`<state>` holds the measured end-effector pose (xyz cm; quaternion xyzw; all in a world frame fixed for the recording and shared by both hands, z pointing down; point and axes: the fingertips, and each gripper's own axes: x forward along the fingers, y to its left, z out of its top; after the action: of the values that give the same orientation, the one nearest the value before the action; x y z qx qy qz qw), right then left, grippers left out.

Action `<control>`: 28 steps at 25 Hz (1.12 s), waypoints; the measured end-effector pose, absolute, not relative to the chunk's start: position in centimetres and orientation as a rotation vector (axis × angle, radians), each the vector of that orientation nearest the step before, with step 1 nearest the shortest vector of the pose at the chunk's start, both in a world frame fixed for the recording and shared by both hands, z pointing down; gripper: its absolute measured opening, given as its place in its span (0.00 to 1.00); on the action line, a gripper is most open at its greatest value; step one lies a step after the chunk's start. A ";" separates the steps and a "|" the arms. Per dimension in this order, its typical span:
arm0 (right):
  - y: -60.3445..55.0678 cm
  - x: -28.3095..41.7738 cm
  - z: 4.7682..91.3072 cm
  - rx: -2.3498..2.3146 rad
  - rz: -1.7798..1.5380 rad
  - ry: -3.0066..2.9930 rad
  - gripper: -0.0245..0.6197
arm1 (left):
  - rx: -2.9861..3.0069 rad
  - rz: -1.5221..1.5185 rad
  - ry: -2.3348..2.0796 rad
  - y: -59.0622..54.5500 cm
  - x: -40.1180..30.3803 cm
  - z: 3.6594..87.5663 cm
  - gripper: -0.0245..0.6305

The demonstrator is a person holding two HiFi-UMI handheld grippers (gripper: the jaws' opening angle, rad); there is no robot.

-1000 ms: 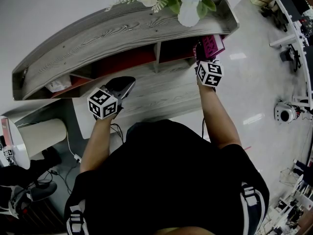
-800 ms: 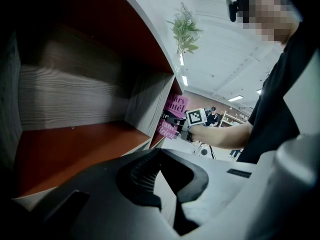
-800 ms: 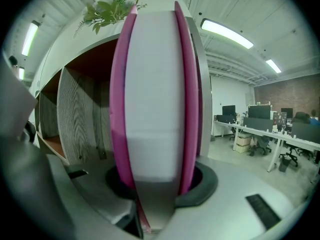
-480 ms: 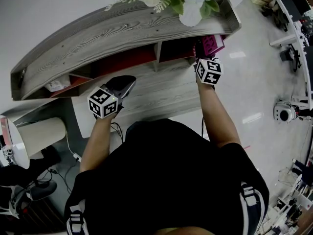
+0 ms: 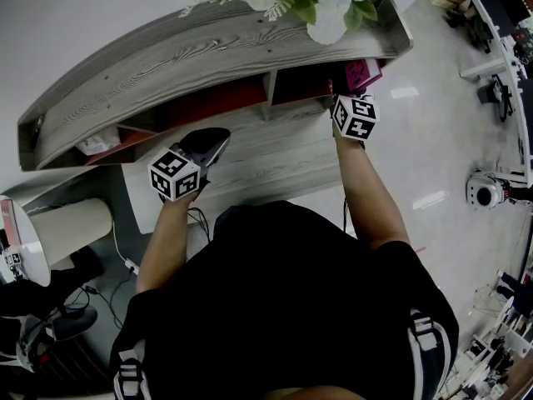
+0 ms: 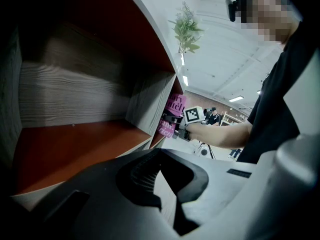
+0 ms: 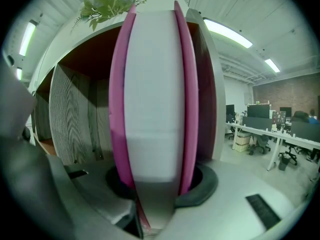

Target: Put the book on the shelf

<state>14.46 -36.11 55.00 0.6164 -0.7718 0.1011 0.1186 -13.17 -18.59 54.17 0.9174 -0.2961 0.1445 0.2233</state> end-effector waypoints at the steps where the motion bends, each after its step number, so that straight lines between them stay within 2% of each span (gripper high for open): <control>1: -36.1 14.4 55.0 1.804 0.296 -2.256 0.27 | 2.532 0.398 -0.818 -18.6 -13.2 54.2 0.07; 28: -36.0 14.5 55.9 1.797 0.319 -2.244 0.27 | 2.521 0.397 -0.833 -18.3 -13.8 54.1 0.07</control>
<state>14.50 -36.02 55.89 0.6164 -0.7698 0.1095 0.1242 -13.78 -18.30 54.13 0.9147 -0.3022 0.1441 0.2263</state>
